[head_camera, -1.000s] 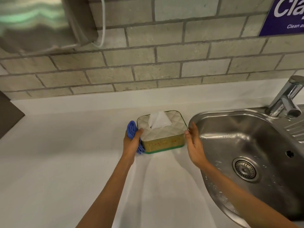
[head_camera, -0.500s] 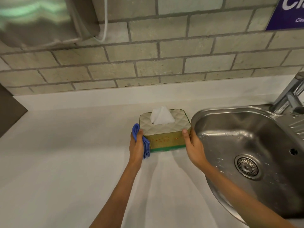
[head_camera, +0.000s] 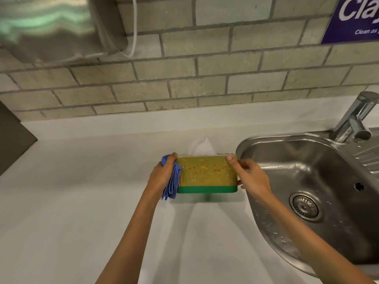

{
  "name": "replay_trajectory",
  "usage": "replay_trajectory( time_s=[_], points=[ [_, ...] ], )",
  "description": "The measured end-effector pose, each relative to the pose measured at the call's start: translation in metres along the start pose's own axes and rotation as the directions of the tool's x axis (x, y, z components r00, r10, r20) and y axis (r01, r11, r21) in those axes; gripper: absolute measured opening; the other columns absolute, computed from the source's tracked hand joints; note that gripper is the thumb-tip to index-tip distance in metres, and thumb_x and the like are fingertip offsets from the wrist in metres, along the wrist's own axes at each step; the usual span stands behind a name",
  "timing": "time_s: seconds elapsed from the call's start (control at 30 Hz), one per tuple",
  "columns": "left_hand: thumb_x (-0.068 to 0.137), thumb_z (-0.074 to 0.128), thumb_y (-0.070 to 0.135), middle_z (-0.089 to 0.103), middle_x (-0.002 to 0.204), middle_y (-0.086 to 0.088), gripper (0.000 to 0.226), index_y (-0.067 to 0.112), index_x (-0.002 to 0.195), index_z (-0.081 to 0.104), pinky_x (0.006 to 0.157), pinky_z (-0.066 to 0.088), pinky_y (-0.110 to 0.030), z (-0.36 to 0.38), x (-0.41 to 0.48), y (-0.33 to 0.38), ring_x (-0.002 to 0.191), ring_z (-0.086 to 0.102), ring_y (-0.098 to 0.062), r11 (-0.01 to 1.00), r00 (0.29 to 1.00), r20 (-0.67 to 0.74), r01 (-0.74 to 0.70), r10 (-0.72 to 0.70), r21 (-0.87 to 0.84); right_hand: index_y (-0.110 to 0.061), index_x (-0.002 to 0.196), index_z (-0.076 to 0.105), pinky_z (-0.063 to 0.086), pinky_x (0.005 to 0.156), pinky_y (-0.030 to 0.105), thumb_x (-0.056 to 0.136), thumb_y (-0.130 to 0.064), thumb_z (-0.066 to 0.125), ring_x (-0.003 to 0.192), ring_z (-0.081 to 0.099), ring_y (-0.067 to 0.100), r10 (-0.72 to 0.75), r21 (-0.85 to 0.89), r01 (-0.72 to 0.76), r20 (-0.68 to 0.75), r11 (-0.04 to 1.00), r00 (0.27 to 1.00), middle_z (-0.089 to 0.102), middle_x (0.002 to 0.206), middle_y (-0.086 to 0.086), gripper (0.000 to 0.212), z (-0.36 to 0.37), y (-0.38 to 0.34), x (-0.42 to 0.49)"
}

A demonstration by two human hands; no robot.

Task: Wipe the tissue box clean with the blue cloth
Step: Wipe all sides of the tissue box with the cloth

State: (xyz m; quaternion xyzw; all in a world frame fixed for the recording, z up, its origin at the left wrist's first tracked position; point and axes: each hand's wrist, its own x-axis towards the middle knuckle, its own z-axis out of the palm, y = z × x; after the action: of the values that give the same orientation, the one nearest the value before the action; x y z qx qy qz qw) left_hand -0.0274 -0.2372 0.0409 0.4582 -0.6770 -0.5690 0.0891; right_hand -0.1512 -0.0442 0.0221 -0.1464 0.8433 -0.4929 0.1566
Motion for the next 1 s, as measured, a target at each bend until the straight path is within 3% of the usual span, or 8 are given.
replay_trajectory(
  time_s=[0.1, 0.3, 0.57, 0.7, 0.77, 0.87, 0.93, 1.0],
  points=[
    [0.087, 0.039, 0.06, 0.062, 0.117, -0.016, 0.06, 0.011, 0.118, 0.055, 0.104, 0.042, -0.046, 0.002, 0.0, 0.005, 0.109, 0.059, -0.033, 1.0, 1.0, -0.01, 0.008, -0.008, 0.001, -0.016, 0.119, 0.049, 0.055, 0.084, 0.046, 0.063, -0.083, 0.038, 0.102, 0.061, 0.026, 0.057, 0.043, -0.063, 0.113, 0.997, 0.992, 0.057, 0.118, 0.007, 0.088, 0.005, 0.002, 0.01],
    [0.089, 0.039, 0.057, 0.064, 0.109, -0.014, 0.046, 0.015, 0.101, 0.054, 0.1, 0.045, -0.043, 0.005, 0.0, 0.009, 0.104, 0.06, -0.031, 1.0, 0.999, -0.035, -0.018, 0.018, 0.009, -0.019, 0.143, 0.021, 0.027, 0.109, 0.034, 0.065, -0.076, 0.03, 0.133, 0.037, 0.021, 0.015, 0.282, -0.103, 0.298, 0.954, 0.954, 0.033, 0.146, 0.006, 0.096, 0.021, 0.012, 0.029],
    [0.092, 0.037, 0.053, 0.061, 0.099, -0.006, 0.046, 0.017, 0.116, 0.052, 0.092, 0.045, -0.039, 0.02, 0.001, 0.005, 0.097, 0.059, -0.027, 0.984, 0.971, -0.187, -0.166, 0.151, -0.067, -0.023, 0.125, 0.051, 0.051, 0.078, 0.023, 0.064, -0.073, 0.039, 0.092, 0.067, 0.007, 0.01, 0.452, -0.206, 0.399, 0.868, 0.917, 0.067, 0.107, -0.001, 0.08, 0.028, 0.019, 0.042],
    [0.093, 0.026, 0.055, 0.056, 0.072, 0.006, 0.036, 0.032, 0.087, 0.052, 0.068, 0.044, -0.018, 0.03, -0.007, 0.006, 0.069, 0.054, -0.008, 0.939, 0.921, -0.295, -0.307, 0.253, -0.155, -0.024, 0.125, 0.05, 0.055, 0.06, 0.016, 0.059, -0.077, 0.047, 0.078, 0.071, 0.002, 0.01, 0.518, -0.233, 0.398, 0.823, 0.917, 0.071, 0.097, -0.005, 0.084, 0.028, 0.019, 0.044],
    [0.096, 0.022, 0.049, 0.065, 0.088, 0.002, 0.037, 0.036, 0.101, 0.056, 0.078, 0.048, -0.019, 0.033, -0.009, 0.006, 0.082, 0.06, -0.01, 0.909, 0.89, -0.311, -0.391, 0.334, -0.143, -0.03, 0.113, 0.054, 0.055, 0.059, 0.016, 0.044, -0.084, 0.057, 0.078, 0.072, 0.002, -0.012, 0.535, -0.234, 0.416, 0.811, 0.909, 0.076, 0.087, -0.009, 0.088, 0.028, 0.018, 0.045],
    [0.098, 0.021, 0.039, 0.05, 0.141, -0.008, 0.051, 0.018, 0.141, 0.04, 0.106, 0.036, -0.035, 0.039, -0.009, 0.002, 0.128, 0.045, -0.024, 0.83, 0.758, -0.337, -0.523, 0.558, 0.194, -0.03, 0.108, 0.056, 0.056, 0.066, 0.022, 0.038, -0.085, 0.061, 0.086, 0.071, 0.009, -0.013, 0.509, -0.232, 0.433, 0.829, 0.902, 0.075, 0.094, -0.006, 0.09, 0.03, 0.018, 0.047],
    [0.094, 0.026, 0.038, 0.047, 0.144, -0.012, 0.054, 0.016, 0.14, 0.043, 0.101, 0.041, -0.042, 0.045, -0.011, -0.003, 0.129, 0.042, -0.034, 0.692, 0.649, -0.294, -0.521, 0.701, 0.5, -0.028, 0.113, 0.054, 0.054, 0.078, 0.028, 0.058, -0.076, 0.055, 0.095, 0.067, 0.016, 0.003, 0.495, -0.238, 0.429, 0.836, 0.903, 0.067, 0.111, 0.006, 0.074, 0.033, 0.018, 0.048],
    [0.093, 0.032, 0.034, 0.049, 0.141, -0.015, 0.052, 0.014, 0.137, 0.048, 0.096, 0.046, -0.046, 0.048, -0.013, -0.008, 0.127, 0.044, -0.04, 0.605, 0.588, -0.256, -0.534, 0.768, 0.59, -0.029, 0.108, 0.055, 0.052, 0.083, 0.032, 0.069, -0.068, 0.054, 0.095, 0.065, 0.019, 0.012, 0.517, -0.243, 0.41, 0.821, 0.912, 0.065, 0.112, 0.009, 0.056, 0.035, 0.018, 0.048]
  ],
)
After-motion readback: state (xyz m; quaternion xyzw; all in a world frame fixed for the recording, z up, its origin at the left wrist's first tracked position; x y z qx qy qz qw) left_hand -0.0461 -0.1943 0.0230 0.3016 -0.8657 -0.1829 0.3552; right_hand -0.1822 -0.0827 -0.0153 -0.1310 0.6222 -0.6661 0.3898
